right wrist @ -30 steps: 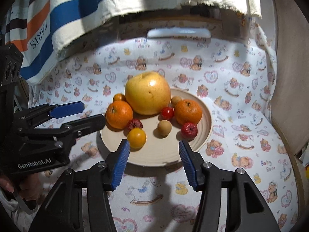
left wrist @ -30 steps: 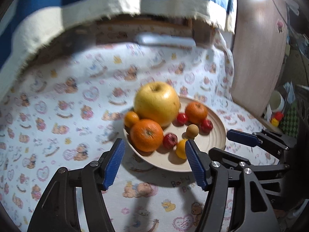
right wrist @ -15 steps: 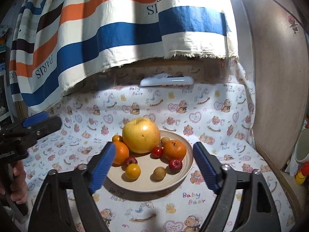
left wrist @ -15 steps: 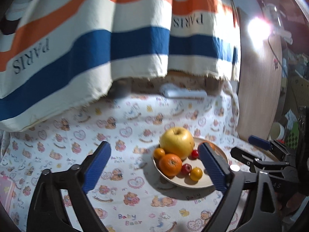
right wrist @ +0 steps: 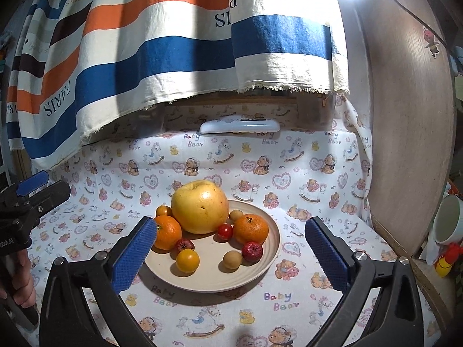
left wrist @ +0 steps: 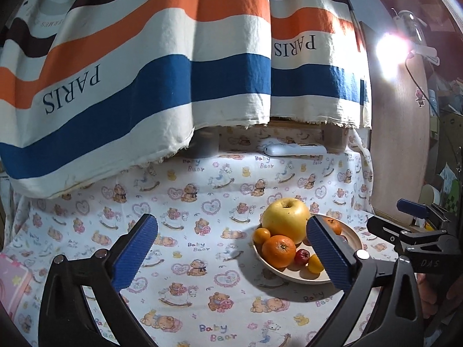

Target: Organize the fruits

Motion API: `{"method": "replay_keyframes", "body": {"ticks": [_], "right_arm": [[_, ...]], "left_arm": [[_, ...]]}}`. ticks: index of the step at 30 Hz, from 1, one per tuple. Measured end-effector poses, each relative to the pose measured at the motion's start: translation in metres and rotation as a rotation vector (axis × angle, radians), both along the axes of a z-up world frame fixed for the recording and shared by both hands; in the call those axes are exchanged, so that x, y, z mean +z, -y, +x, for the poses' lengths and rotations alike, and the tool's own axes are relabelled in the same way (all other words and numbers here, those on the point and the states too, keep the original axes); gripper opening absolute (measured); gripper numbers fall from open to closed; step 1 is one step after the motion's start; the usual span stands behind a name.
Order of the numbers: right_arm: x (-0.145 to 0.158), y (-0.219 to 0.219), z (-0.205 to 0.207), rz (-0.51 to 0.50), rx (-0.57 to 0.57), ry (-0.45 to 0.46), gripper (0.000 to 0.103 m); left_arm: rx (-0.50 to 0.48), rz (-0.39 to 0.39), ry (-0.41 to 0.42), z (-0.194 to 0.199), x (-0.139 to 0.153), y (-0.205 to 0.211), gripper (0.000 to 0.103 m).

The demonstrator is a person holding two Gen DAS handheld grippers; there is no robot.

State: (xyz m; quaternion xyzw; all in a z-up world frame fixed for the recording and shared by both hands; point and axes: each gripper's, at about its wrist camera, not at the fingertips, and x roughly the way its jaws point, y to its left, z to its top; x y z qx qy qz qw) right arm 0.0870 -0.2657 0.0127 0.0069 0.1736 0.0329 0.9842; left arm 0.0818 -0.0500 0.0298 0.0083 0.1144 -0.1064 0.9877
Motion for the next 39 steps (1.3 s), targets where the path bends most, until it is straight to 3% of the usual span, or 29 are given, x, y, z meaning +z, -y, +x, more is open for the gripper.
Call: {"method": "replay_keyframes", "body": {"ticks": [11, 19, 39], "right_arm": [[-0.001, -0.007, 0.0, -0.058, -0.019, 0.015, 0.103], [0.002, -0.004, -0.008, -0.051, -0.066, 0.053, 0.103], [0.002, -0.007, -0.007, -0.052, -0.049, 0.053, 0.103]], "left_arm": [[-0.004, 0.026, -0.06, 0.009, -0.017, 0.005, 0.102], [0.002, 0.02, -0.053, 0.007, -0.017, 0.003, 0.102], [0.01, 0.017, -0.052, 0.007, -0.018, 0.001, 0.102]]}}
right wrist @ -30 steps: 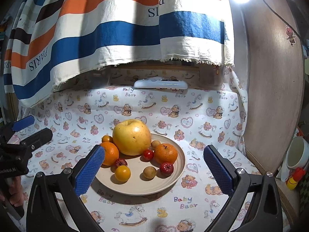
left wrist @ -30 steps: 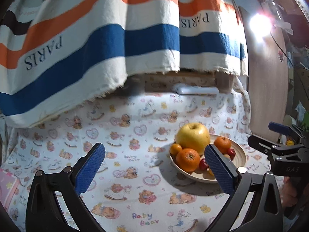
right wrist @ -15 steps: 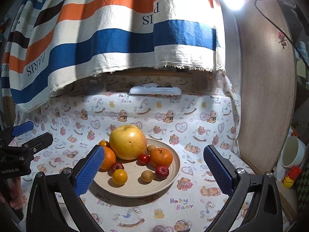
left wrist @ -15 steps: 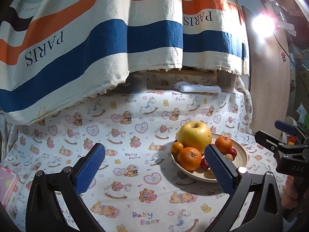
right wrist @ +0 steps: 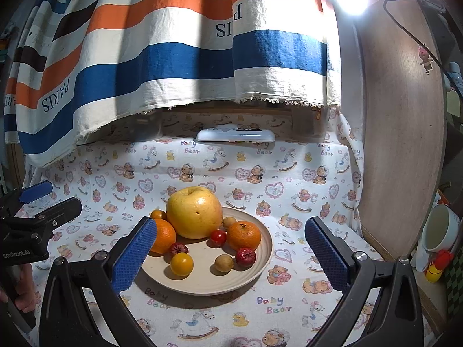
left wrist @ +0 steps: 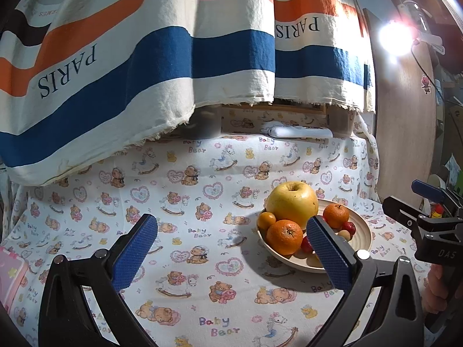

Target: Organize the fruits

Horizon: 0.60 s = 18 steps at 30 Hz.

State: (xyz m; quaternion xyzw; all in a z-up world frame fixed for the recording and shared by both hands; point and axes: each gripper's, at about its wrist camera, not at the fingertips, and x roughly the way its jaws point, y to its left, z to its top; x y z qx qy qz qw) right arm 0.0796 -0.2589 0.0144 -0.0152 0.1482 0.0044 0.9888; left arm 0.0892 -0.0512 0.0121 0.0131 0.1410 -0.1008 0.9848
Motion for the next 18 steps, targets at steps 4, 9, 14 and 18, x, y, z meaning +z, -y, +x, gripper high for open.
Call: {"method": "replay_keyframes", "body": {"ticks": [4, 9, 14, 18], "right_arm": [[-0.0003, -0.0029, 0.0006, -0.002, 0.006, 0.0, 0.103], [-0.0003, -0.003, 0.0005, -0.003, 0.005, -0.001, 0.103], [-0.0002, -0.0017, 0.0003, -0.004, 0.004, -0.001, 0.103], [-0.0002, -0.0015, 0.0004, -0.003, 0.006, -0.001, 0.103]], "left_arm": [[0.007, 0.002, -0.003, 0.0014, -0.0007, 0.0001, 0.102], [0.007, 0.002, -0.005, 0.0011, -0.0006, -0.0001, 0.102], [0.006, 0.002, -0.005, 0.0014, -0.0005, -0.0002, 0.102], [0.007, 0.002, -0.005, 0.0014, -0.0004, -0.0001, 0.102]]}}
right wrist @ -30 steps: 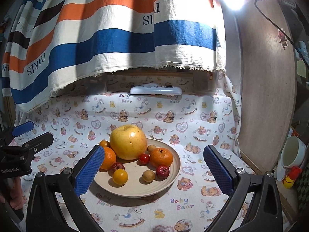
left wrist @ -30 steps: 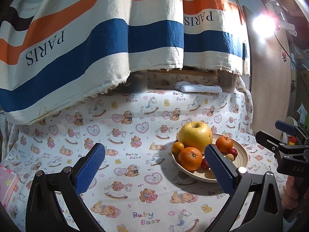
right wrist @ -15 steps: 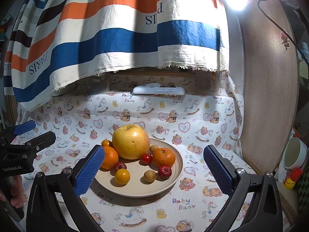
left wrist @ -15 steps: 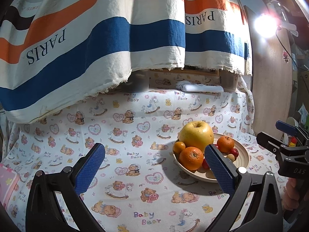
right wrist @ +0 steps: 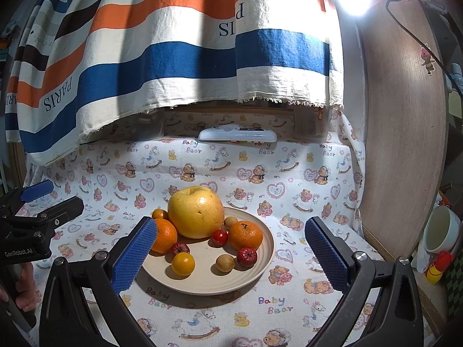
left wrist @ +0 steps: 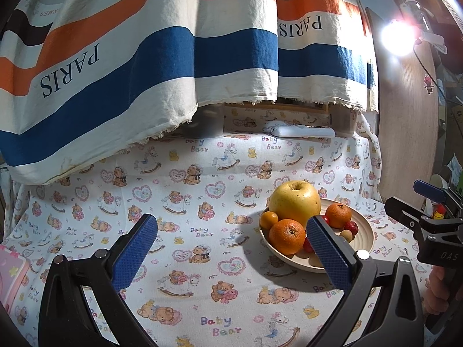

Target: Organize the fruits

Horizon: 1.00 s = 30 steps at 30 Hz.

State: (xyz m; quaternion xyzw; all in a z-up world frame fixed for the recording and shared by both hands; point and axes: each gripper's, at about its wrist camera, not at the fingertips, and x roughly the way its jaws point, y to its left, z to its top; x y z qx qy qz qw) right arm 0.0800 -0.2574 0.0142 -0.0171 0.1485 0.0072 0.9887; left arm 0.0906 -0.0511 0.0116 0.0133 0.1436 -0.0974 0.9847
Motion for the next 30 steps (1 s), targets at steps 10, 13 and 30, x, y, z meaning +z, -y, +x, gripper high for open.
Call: {"method": "replay_keyframes", "body": {"ticks": [10, 13, 30], "right_arm": [[-0.0001, -0.0001, -0.0002, 0.0, 0.0, 0.0, 0.103], [-0.0001, 0.0002, -0.0003, 0.0, -0.002, 0.0, 0.103], [-0.0006, 0.0002, -0.0005, 0.0, 0.001, 0.0, 0.103]], "left_arm": [[-0.002, 0.0, -0.001, 0.0005, -0.0001, -0.0004, 0.102], [-0.002, 0.0, -0.001, 0.0005, 0.0, -0.0005, 0.102], [0.006, -0.004, -0.002, 0.0, -0.0003, -0.0011, 0.102]]}}
